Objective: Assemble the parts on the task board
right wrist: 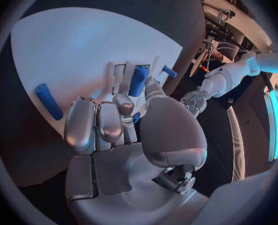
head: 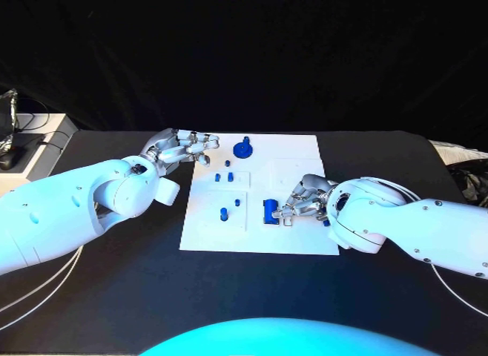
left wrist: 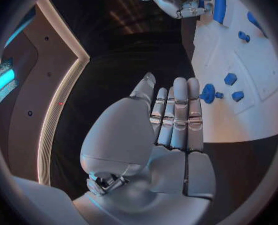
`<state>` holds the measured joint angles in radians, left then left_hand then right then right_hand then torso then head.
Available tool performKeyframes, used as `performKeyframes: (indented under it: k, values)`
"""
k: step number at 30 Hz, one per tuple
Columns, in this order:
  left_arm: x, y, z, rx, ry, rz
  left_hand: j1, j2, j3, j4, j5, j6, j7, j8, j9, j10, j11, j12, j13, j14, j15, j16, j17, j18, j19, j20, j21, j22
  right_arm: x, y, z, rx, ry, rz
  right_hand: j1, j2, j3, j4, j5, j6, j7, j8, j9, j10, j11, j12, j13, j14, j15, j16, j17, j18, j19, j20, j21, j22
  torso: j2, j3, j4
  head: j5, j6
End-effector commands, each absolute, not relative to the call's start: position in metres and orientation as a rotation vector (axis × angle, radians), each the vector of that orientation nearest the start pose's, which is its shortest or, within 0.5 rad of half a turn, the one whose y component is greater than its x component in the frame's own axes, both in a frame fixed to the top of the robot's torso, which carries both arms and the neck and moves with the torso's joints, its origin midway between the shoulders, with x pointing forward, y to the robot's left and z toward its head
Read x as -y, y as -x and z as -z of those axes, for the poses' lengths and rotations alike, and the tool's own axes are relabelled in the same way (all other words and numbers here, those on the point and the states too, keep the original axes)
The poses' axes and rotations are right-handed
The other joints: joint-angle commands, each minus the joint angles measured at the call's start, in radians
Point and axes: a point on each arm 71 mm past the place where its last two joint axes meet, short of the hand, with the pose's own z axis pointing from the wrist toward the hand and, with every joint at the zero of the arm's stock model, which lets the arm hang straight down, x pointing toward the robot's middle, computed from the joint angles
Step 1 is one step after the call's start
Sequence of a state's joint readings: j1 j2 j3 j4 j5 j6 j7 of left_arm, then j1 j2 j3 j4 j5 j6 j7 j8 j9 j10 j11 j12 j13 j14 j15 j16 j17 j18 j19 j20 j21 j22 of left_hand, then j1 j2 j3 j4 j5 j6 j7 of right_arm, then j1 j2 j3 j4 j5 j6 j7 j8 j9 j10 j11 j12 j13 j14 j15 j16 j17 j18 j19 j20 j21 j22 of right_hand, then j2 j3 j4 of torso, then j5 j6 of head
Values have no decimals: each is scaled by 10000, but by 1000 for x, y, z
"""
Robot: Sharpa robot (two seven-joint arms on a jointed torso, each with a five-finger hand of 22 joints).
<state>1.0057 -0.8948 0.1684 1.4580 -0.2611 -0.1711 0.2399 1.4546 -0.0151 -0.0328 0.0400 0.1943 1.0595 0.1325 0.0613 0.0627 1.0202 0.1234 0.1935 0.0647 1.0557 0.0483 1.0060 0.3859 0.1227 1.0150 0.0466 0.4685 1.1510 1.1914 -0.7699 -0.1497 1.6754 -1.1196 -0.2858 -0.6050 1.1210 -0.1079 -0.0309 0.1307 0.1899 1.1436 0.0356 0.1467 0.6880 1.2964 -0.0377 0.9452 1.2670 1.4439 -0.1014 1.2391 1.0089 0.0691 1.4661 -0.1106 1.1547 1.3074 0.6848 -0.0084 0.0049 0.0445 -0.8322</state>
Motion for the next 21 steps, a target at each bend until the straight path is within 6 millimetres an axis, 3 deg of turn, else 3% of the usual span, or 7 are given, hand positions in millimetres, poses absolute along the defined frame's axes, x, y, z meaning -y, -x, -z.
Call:
performKeyframes:
  k: [1,4,6,15,17,19,21]
  values:
    - [-248,-487,207,-15696,10309,14730,-25,18,5,2,14,-50,-11,46,14,-61,-28,48,-8,-47,-7,50,-8,13,11,66,-37,9,149,-431,239,-21134,-2547,-5361,118,-210,304,-39,-243,128,-26,125,72,105,-7,108,42,17,49,-21,23,-57,472,17,58,1594,-9,8,-9,8,-11]
    - [-248,-487,207,-15697,10311,14728,-25,18,5,2,14,-50,-11,46,14,-61,-28,48,-8,-47,-7,50,-8,13,11,66,-37,9,149,-429,239,-21167,-2515,-5399,268,-221,308,-163,-347,157,-68,298,214,135,-37,143,59,19,24,-19,37,-66,474,-3,74,1597,-14,10,-2,4,-16]
    - [-249,-487,207,-15699,10314,14725,-25,18,5,2,14,-50,-11,46,14,-61,-28,48,-8,-47,-7,50,-8,13,11,66,-37,9,149,-429,240,-21163,-2517,-5416,320,-213,326,-219,-359,24,-107,608,487,148,-47,155,70,24,-12,-19,59,-85,470,-35,86,1599,-11,11,-4,2,-11]
    - [-249,-487,208,-15723,10324,14721,-25,18,5,2,14,-50,-11,46,14,-61,-28,48,-8,-47,-7,50,-8,13,11,66,-37,9,147,-429,241,-21052,-2515,-5241,236,-145,304,-151,-197,74,-166,798,558,206,-101,207,94,25,-26,-28,66,-92,485,-57,112,1604,-1,-8,16,-10,-38]
    - [-249,-487,208,-15725,10325,14720,-25,18,5,2,14,-50,-11,46,14,-61,-28,48,-8,-47,-7,50,-8,13,11,66,-37,9,147,-430,241,-21001,-2519,-5121,189,25,226,-293,-185,45,-182,878,579,223,-110,207,98,32,-36,-24,78,-96,486,-68,109,1602,-1,-9,11,-3,-46]
    - [-248,-487,208,-15729,10324,14724,-25,18,5,2,14,-50,-11,46,14,-61,-28,48,-8,-47,-7,50,-8,13,11,66,-37,9,146,-431,242,-20925,-2506,-4975,111,349,61,-605,-137,37,-206,960,586,271,-134,241,125,40,-60,-33,69,-103,490,-79,119,1605,-2,-13,9,-2,-55]
    - [-248,-487,208,-15733,10324,14728,-20,31,5,4,11,-42,-12,47,14,-66,-26,54,-8,-51,-6,57,-14,16,18,68,-52,29,146,-432,243,-20886,-2504,-4870,110,424,41,-690,-93,36,-214,977,573,267,-137,243,135,33,-52,-40,65,-103,491,-85,112,1604,-4,-14,13,-2,-66]
